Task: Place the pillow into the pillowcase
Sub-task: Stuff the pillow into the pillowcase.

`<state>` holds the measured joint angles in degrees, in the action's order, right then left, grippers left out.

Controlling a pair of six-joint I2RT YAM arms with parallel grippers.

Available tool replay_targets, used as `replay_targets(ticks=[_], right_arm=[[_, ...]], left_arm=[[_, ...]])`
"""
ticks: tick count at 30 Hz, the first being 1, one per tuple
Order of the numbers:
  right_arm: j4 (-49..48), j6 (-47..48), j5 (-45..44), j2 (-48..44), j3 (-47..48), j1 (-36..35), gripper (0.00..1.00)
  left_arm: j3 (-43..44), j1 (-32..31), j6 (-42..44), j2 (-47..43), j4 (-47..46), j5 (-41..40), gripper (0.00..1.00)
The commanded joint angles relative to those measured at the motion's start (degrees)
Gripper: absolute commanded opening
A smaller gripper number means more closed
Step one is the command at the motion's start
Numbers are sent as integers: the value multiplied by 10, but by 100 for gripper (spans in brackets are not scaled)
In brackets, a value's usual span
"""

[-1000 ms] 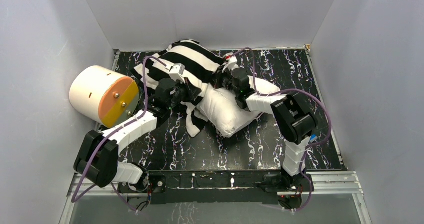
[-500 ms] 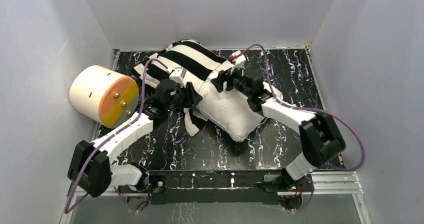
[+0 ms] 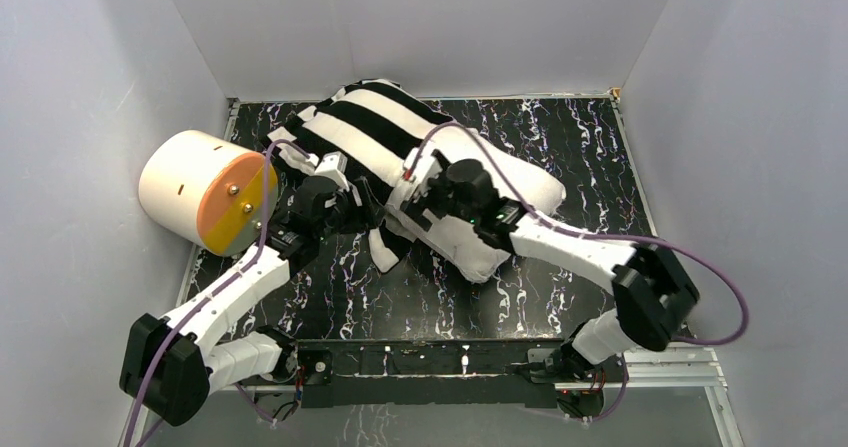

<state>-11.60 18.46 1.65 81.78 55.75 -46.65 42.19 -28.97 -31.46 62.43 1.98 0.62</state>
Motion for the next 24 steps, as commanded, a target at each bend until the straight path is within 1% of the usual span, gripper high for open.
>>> replay_targets(ticks=[1, 4, 5, 6, 7, 9, 10, 11, 13, 14, 16, 17, 18, 19, 20, 21, 24], right_arm=[[-15, 81, -97, 92, 26, -39, 98], [-48, 90, -168, 188, 54, -42, 98], [-51, 88, -187, 215, 74, -40, 96], [-54, 74, -191, 238, 97, -36, 84], [-53, 49, -174, 254, 118, -27, 64], [-41, -17, -147, 271, 162, -13, 22], [-38, -42, -125, 273, 177, -8, 8], [-38, -63, -112, 271, 185, -6, 0], [-66, -112, -84, 264, 179, -3, 0], [-79, -135, -69, 260, 173, -3, 0], [-111, -183, -62, 256, 154, 0, 0], [-124, -211, -59, 256, 147, 3, 0], [-143, -239, -49, 258, 138, 9, 0], [-157, -264, -41, 262, 136, 17, 0], [-168, -291, -42, 266, 136, 23, 0], [-177, -314, -49, 269, 138, 30, 0], [-206, -396, -51, 269, 152, 57, 0]], left_arm=[[-31, 3, -23, -3, 0, -27, 66], [-63, 3, -44, 7, -26, -33, 67], [-80, 3, -53, 13, -49, -31, 68], [-96, 3, -60, 20, -78, -32, 69], [-112, 3, -68, 31, -106, -38, 76], [-131, 3, -78, 70, -155, -54, 83], [-129, 3, -77, 104, -164, -72, 85], [-119, 3, -70, 132, -165, -90, 86], [-102, 2, -67, 175, -178, -111, 84], [-100, 2, -63, 191, -202, -114, 81], [-90, 2, -58, 217, -241, -108, 69], [-81, 2, -44, 225, -257, -92, 53], [-68, 0, -34, 227, -257, -69, 29], [-54, -6, -27, 220, -245, -52, 13], [-41, -19, -13, 206, -233, -44, 4], [-30, -38, 6, 186, -217, -49, 0], [12, -106, 57, 131, -158, -85, 0]])
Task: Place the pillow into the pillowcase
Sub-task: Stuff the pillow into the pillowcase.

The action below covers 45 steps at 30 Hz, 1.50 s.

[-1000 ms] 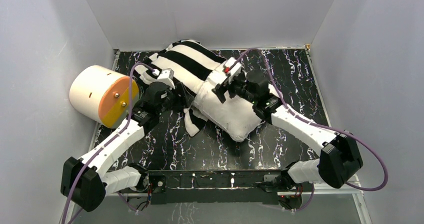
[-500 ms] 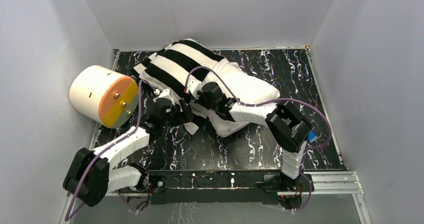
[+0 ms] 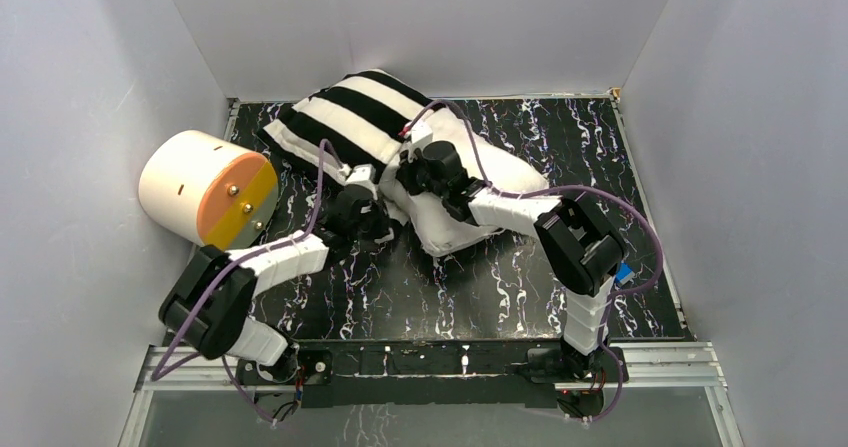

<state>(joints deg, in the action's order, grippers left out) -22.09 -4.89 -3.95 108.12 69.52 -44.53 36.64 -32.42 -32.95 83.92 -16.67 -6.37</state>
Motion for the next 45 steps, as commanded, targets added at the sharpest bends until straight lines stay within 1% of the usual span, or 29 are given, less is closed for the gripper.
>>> replay_targets(ticks=[1, 5, 8, 12, 14, 16, 19, 21, 23, 25, 27, 29, 32, 33, 35, 38, 39, 41, 42, 43, 45], right_arm=[[-100, -187, 2, 7, 27, 44, 0], [-98, -262, -28, 9, 78, 68, 0], [-93, -299, -64, 10, 109, 71, 0], [-103, -390, -118, 9, 96, 73, 0], [-117, -434, -134, 9, 74, 76, 0], [-120, -461, -134, 8, 67, 79, 0], [-128, -468, -97, -10, 55, 82, 0], [-91, -465, -71, -45, 53, 83, 0], [-47, -474, -36, -94, 45, 84, 0], [-2, -486, 12, -138, 41, 83, 0], [8, -515, 35, -182, 28, 84, 0], [16, -557, 64, -209, 16, 96, 0], [5, -605, 86, -234, -11, 131, 0], [12, -618, 83, -239, -19, 142, 0], [-3, -630, 99, -238, -46, 171, 4], [-9, -626, 121, -217, -83, 198, 12], [-4, -614, 113, -208, -92, 203, 15], [-1, -603, 100, -177, -111, 219, 23], [-16, -581, 105, -155, -113, 229, 27], [-8, -556, 117, -125, -101, 245, 32], [37, -499, 158, -82, -72, 288, 41]], left_arm=[[76, -92, 80, -96, 41, -16, 0], [75, -186, 96, -140, 44, -10, 0], [67, -238, 119, -146, 25, 14, 0], [68, -268, 142, -138, 0, 62, 0], [72, -274, 141, -137, 0, 64, 0], [75, -274, 148, -142, 3, 63, 0], [90, -274, 186, -161, 8, 43, 0], [133, -274, 219, -171, 39, 22, 0], [213, -274, 253, -163, 90, 14, 0], [311, -273, 284, -136, 140, 38, 0], [422, -273, 306, -101, 176, 62, 0], [496, -273, 320, -65, 194, 94, 0], [600, -272, 336, 6, 226, 104, 0], [623, -271, 344, 26, 233, 102, 0], [646, -261, 350, 63, 236, 89, 0], [633, -217, 334, 115, 221, 85, 0], [625, -198, 309, 132, 215, 96, 3], [612, -161, 278, 168, 201, 121, 14], [613, -147, 266, 183, 199, 128, 21], [617, -134, 258, 198, 202, 136, 31], [638, -118, 252, 216, 229, 150, 49]])
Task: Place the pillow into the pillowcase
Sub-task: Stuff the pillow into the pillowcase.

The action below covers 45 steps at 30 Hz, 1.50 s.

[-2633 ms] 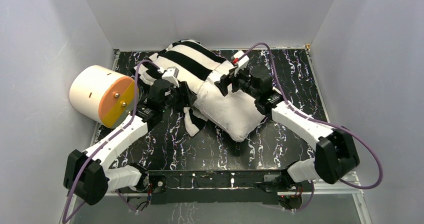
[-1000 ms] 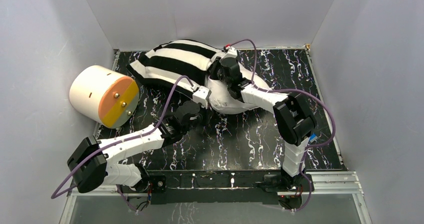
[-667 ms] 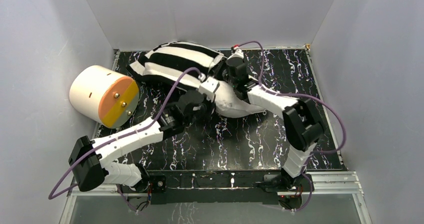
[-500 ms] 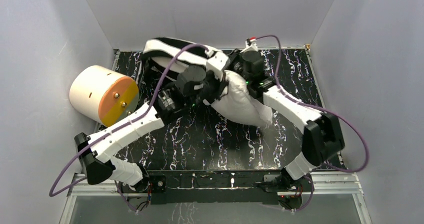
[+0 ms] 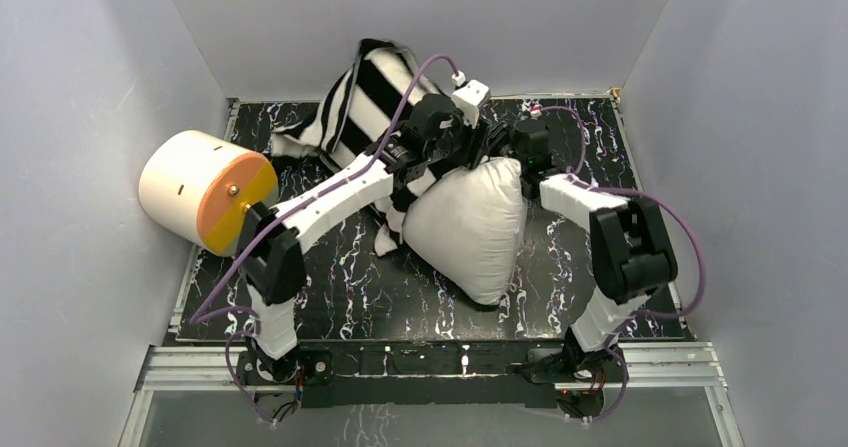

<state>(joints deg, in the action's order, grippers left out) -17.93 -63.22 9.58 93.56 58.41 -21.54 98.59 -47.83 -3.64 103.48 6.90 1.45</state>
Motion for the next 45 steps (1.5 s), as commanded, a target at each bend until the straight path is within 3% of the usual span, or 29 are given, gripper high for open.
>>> replay_targets(ticks=[1, 4, 8, 12, 15, 19, 25, 27, 29, 31, 35, 38, 41, 45], right_arm=[[9, 111, 38, 69, 43, 83, 46], [72, 209, 70, 55, 73, 147, 68], [262, 357, 72, 46, 185, 198, 83], [367, 442, 45, 22, 257, 210, 86], [387, 456, 90, -22, 252, 209, 85], [379, 460, 121, -100, 184, 184, 85], [372, 489, 69, -214, 69, 81, 86], [360, 492, 36, -230, 35, 34, 85], [319, 469, 14, -234, -10, 5, 82], [210, 433, 1, -229, -74, -13, 73], [-54, 346, -34, -192, -192, -44, 49], [-127, 299, -110, -135, -183, -61, 32], [-109, 225, -179, -78, -145, -64, 30], [-129, 155, -242, -57, -167, -67, 30]], left_arm=[[29, 38, -35, 21, 11, 72, 55], [30, 39, -22, -4, 51, 57, 64], [-34, 39, -13, -62, 49, 22, 71], [-95, 39, 16, -97, 33, -37, 73], [-125, 41, 49, -98, 32, -60, 73], [-160, 44, 77, -83, 14, -83, 74], [-195, 44, 98, -54, -25, -71, 74], [-197, 43, 109, -48, -29, -81, 63], [-193, 44, 116, -52, -28, -72, 23], [-188, 42, 110, -73, -26, -33, 0], [-192, 23, 12, -150, -62, 92, 0], [-285, -30, -107, -204, -177, 139, 0], [-410, -101, -179, -195, -299, 117, 0], [-435, -107, -186, -135, -291, 114, 0]])
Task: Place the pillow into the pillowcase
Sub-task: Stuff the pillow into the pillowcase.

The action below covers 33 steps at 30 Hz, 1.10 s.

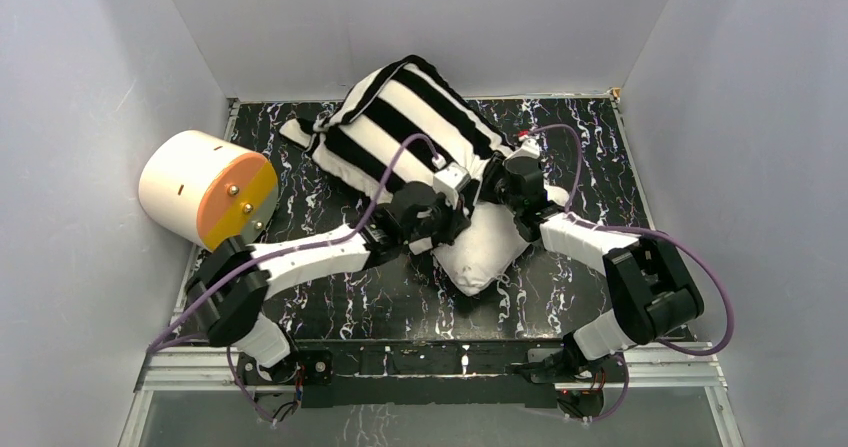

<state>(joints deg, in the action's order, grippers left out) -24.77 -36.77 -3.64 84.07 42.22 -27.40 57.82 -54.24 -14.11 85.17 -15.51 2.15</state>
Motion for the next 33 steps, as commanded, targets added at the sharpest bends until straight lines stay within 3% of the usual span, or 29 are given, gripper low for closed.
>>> replay_targets(ticks=[1, 5, 7, 10, 13, 16, 19, 22, 26, 31, 33], right_arm=[[-67, -113, -115, 38, -11, -8, 30], [-66, -81, -103, 21, -23, -7, 34], [-44, -26, -86, -13, -26, -7, 43], [50, 73, -71, -89, -29, -6, 57], [148, 129, -66, -177, -18, 3, 65], [217, 175, -5, -228, 18, 36, 70], [305, 183, 74, -207, 83, 94, 75], [320, 152, 150, -198, 104, 163, 76], [281, 82, 251, -175, 80, 252, 78], [199, 26, 308, -135, 5, 261, 74], [155, 6, 321, -125, -33, 260, 71]], left_arm=[[-34, -40, -75, 48, -66, 92, 0], [-23, -5, -50, 36, -10, 53, 7], [-6, 19, -38, 10, 33, 36, 23], [2, 46, -21, -52, 72, 5, 44], [22, 51, 18, -85, 102, -9, 54], [68, 53, 38, -66, 105, -14, 61], [133, 52, 64, -20, 87, -8, 66], [195, 49, 97, 45, 85, -30, 68], [263, 34, 147, 133, 70, -95, 70], [365, 29, 196, 256, 74, -139, 71], [400, 27, 213, 305, 78, -139, 64]])
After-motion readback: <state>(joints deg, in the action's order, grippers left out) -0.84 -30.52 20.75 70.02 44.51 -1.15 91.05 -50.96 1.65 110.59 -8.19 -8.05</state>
